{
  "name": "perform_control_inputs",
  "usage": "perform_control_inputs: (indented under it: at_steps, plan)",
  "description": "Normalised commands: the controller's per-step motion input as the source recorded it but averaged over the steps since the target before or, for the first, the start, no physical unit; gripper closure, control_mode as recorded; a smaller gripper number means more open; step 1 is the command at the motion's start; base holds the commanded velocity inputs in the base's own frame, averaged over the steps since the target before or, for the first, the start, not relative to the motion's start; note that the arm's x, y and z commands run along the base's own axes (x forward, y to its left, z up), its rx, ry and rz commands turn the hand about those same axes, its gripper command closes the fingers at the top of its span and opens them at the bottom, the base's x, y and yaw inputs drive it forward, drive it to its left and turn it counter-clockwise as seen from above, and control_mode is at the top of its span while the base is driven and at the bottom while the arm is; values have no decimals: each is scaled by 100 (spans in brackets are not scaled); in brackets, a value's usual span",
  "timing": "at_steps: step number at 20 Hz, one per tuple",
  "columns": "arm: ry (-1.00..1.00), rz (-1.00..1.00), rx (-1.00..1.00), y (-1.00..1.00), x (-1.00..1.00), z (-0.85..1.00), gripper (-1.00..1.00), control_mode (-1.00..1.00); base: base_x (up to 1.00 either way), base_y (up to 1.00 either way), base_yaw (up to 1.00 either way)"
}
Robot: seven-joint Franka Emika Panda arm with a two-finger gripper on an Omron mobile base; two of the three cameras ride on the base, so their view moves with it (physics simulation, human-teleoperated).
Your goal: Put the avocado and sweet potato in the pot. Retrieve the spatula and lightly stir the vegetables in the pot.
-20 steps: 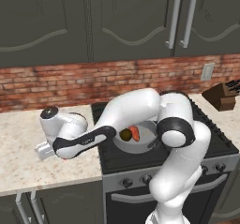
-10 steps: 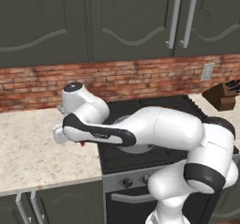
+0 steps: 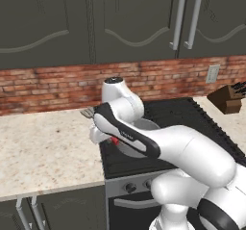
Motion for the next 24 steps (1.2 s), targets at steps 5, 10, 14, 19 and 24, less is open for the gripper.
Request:
perform_control_inputs:
  at_steps: [5, 10, 14, 19, 24]
  plan:
    - [10, 39, -3, -100, 0, 2, 100, -100, 0, 0, 0]
    - [8, 40, 0, -100, 8, 0, 100, -100, 0, 0, 0]
    - [12, 33, 0, -85, 36, 14, 100, -100, 0, 0, 0]
    - [15, 9, 0, -57, 27, 20, 100, -100, 0, 0, 0]
    - [28, 0, 0, -56, 37, 3, 100, -100, 0, 0, 0]
